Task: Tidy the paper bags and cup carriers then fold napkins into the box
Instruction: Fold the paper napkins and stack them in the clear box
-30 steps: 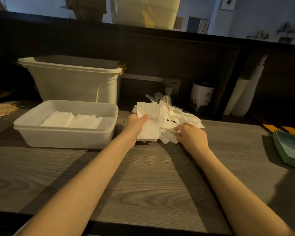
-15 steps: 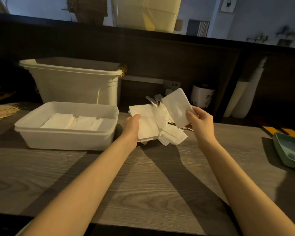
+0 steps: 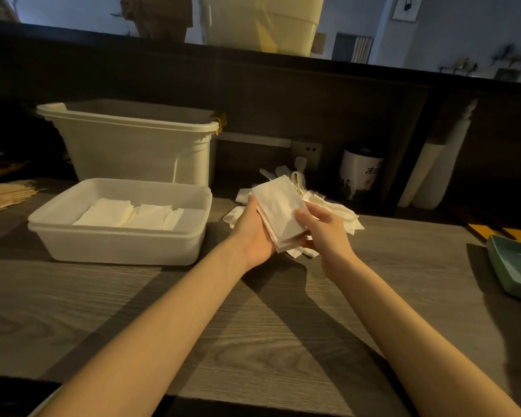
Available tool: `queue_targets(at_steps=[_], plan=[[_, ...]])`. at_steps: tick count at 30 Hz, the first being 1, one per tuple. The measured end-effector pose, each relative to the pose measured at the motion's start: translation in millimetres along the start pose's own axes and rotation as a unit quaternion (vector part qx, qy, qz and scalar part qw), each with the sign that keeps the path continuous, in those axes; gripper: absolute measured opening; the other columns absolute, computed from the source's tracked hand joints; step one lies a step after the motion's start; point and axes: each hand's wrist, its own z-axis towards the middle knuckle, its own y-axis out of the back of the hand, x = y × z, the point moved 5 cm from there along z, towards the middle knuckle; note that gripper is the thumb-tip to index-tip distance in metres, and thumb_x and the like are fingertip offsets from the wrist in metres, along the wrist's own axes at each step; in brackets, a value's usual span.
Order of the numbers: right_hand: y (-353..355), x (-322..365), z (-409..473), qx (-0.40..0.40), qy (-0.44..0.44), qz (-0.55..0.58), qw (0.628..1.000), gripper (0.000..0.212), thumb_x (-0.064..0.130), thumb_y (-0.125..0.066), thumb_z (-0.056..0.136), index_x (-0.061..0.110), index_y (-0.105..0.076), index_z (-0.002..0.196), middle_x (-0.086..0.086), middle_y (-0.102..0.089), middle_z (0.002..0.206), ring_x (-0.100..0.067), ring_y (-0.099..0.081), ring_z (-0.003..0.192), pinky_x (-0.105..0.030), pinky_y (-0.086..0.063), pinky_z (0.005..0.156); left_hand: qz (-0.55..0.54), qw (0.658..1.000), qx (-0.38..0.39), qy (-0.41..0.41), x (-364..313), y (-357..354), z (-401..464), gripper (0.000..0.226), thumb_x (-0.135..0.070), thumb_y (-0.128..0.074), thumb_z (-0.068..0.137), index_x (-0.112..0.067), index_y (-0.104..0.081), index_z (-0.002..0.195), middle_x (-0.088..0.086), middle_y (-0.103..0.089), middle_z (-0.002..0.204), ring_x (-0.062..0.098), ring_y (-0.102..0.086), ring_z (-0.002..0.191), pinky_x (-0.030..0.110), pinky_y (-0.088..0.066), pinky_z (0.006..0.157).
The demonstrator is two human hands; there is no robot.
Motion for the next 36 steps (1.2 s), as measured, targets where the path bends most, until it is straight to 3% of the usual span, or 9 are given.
queue_targets(at_steps=[5,10,13,15,19,23,28,33,36], plan=[[-6.6,-1.6,-0.2,0.018,0.014,-0.022,0.999,0.031,0.017,-0.052,0.094,0.012,-0.058,0.124,0.003,-0.061,0.099,-0.011,-0.061,0.090,-0.020,-0.053,0.071,0.059,0.996,-0.054,-0.027,-1.6,2.3,-0.5,0.040,-0.030,-0.041,0.099,-0.015,-0.035,0.136,0.010,-0.057,0.108,0.025,-0.060,0.094,0.036,-0.054,0.070],[8.5,3.3,11.5,-0.032,0.069,-0.097,0.992,0.029,0.018,-0.052,0.095,0.017,-0.062,0.122,0.003,-0.063,0.115,-0.012,-0.056,0.107,-0.020,-0.043,0.083,0.113,0.979,-0.148,-0.079,-11.1,14.2,3.6,0.038,-0.018,-0.045,0.098,-0.013,-0.040,0.135,0.011,-0.054,0.127,0.025,-0.058,0.101,0.036,-0.053,0.075],[28.4,5.6,16.9,-0.090,0.175,-0.369,0.908,0.026,0.022,-0.054,0.094,0.018,-0.064,0.118,0.003,-0.065,0.115,-0.012,-0.057,0.104,-0.019,-0.040,0.075,0.119,0.971,-0.182,-0.101,-19.2,21.9,6.7,0.038,-0.019,-0.047,0.097,-0.013,-0.043,0.134,0.010,-0.053,0.130,0.029,-0.055,0.113,0.042,-0.051,0.086],[33.3,-4.9,22.4,-0.067,0.178,-0.509,0.840,0.030,0.030,-0.056,0.092,0.019,-0.063,0.120,-0.001,-0.061,0.122,-0.018,-0.053,0.111,-0.028,-0.043,0.083,0.128,0.969,-0.184,-0.103,-21.3,24.8,7.1,0.037,-0.020,-0.048,0.097,-0.014,-0.044,0.133,0.010,-0.054,0.128,0.029,-0.055,0.112,0.045,-0.050,0.088],[33.8,-22.2,26.7,0.020,0.115,-0.591,0.798,0.041,0.037,-0.053,0.093,0.018,-0.055,0.129,-0.001,-0.050,0.136,-0.020,-0.045,0.123,-0.034,-0.039,0.096,0.162,0.962,-0.192,-0.109,-24.1,28.7,7.0,0.035,-0.022,-0.047,0.097,-0.014,-0.045,0.132,0.011,-0.055,0.127,0.029,-0.056,0.112,0.048,-0.048,0.094],[27.4,-24.7,27.6,0.064,0.139,-0.622,0.768,0.032,0.034,-0.046,0.097,0.016,-0.059,0.120,-0.002,-0.057,0.125,-0.020,-0.049,0.116,-0.032,-0.043,0.085,0.156,0.963,-0.191,-0.109,-24.1,29.2,6.5,0.035,-0.020,-0.047,0.097,-0.012,-0.046,0.131,0.011,-0.055,0.127,0.029,-0.056,0.112,0.047,-0.048,0.093],[20.8,-28.7,33.7,0.049,0.138,-0.659,0.738,0.017,0.020,-0.043,0.097,0.015,-0.056,0.088,-0.005,-0.064,0.092,-0.021,-0.058,0.079,-0.030,-0.041,0.059,0.164,0.962,-0.194,-0.099,-23.4,32.1,7.4,0.034,-0.021,-0.048,0.097,-0.013,-0.046,0.130,0.010,-0.056,0.126,0.028,-0.057,0.106,0.047,-0.050,0.090],[19.8,-28.5,36.2,0.011,0.152,-0.677,0.720,0.020,0.014,-0.045,0.095,0.014,-0.064,0.095,-0.005,-0.066,0.089,-0.020,-0.059,0.074,-0.028,-0.040,0.056,0.163,0.964,-0.188,-0.097,-22.7,30.6,6.0,0.034,-0.021,-0.046,0.098,-0.013,-0.045,0.131,0.010,-0.056,0.125,0.025,-0.057,0.099,0.041,-0.051,0.079],[22.1,-22.3,35.0,-0.012,0.162,-0.654,0.739,0.021,0.016,-0.044,0.097,0.014,-0.064,0.104,-0.005,-0.067,0.094,-0.021,-0.062,0.080,-0.028,-0.043,0.059,0.164,0.964,-0.190,-0.095,-22.2,31.8,5.9,0.034,-0.021,-0.046,0.098,-0.013,-0.045,0.131,0.010,-0.056,0.124,0.024,-0.057,0.096,0.040,-0.052,0.076]])
